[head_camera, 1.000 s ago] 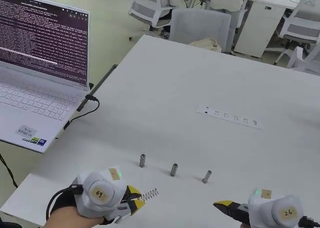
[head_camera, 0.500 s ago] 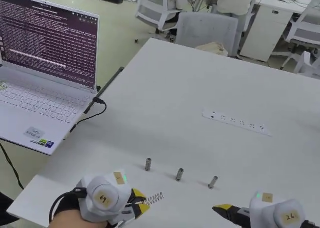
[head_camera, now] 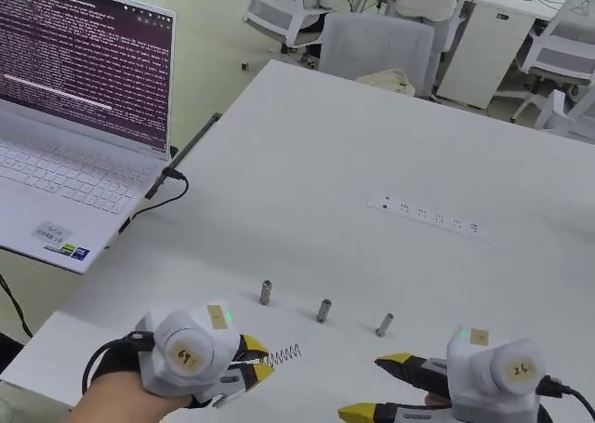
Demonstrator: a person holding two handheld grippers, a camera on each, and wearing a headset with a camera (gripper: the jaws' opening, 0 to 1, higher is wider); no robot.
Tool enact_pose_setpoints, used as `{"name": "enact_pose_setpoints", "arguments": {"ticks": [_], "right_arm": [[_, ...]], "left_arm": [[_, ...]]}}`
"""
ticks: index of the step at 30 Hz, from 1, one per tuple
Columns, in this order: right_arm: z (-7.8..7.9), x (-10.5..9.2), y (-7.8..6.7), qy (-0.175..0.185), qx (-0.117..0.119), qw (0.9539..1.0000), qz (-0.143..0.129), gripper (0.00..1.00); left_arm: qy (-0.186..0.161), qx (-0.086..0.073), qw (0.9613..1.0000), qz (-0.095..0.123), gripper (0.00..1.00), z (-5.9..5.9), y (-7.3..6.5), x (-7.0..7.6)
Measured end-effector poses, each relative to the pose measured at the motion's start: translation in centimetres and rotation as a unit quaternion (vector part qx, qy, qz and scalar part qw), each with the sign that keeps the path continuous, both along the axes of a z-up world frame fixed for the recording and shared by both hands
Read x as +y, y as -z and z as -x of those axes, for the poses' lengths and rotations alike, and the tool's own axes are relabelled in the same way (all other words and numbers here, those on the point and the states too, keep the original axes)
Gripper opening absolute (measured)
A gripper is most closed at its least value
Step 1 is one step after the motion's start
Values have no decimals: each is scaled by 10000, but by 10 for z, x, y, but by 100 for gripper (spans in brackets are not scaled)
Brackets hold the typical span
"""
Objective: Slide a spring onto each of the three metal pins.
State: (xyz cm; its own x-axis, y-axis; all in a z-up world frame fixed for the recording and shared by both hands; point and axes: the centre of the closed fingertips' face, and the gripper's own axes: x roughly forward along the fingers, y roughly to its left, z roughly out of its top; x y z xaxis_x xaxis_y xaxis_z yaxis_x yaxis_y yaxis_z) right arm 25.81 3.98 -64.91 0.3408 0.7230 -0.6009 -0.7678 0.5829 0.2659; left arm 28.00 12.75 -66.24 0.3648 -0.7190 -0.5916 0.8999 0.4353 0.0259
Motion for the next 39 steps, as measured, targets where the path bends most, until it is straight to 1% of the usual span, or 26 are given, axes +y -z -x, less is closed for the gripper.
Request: {"name": "enact_pose_setpoints", "arguments": {"ticks": [3,7,12,18,21,24,27,30,33,36,39], "right_arm": [[-2,5,-3,-88,-41,9999,-48,53],[-2,14,-7,-240,-50,9995,-202,48],[0,24,-8,-442,21,9986,-285,44],[2,33,-10,-612,81,9974,-373,39],[4,37,-11,-681,123,9967,-434,37],[6,39,-11,-724,150,9960,-503,32],[11,40,-9,-806,219,9953,-483,30],[16,38,-6,-870,253,9950,-413,30],[18,36,-7,-873,267,9948,-459,27],[20,34,-7,-880,286,9946,-475,24],[23,33,-5,-927,305,9943,-428,22]], "left_arm": [[92,-19,10000,-9,2,3,-1,-3],[238,-74,9997,-38,2,7,-3,-8],[388,-144,9991,-43,2,12,-8,-14],[579,-186,9981,-54,2,19,-10,-21],[753,-201,9969,-51,2,26,-11,-28],[942,-260,9952,-101,2,31,-11,-35],[1040,-320,9940,-128,2,34,-13,-39],[1099,-335,9934,-70,2,36,-15,-43],[1188,-344,9923,-86,2,38,-15,-46],[1243,-353,9916,-97,2,40,-15,-48],[1261,-355,9913,-92,2,40,-15,-48]]}}
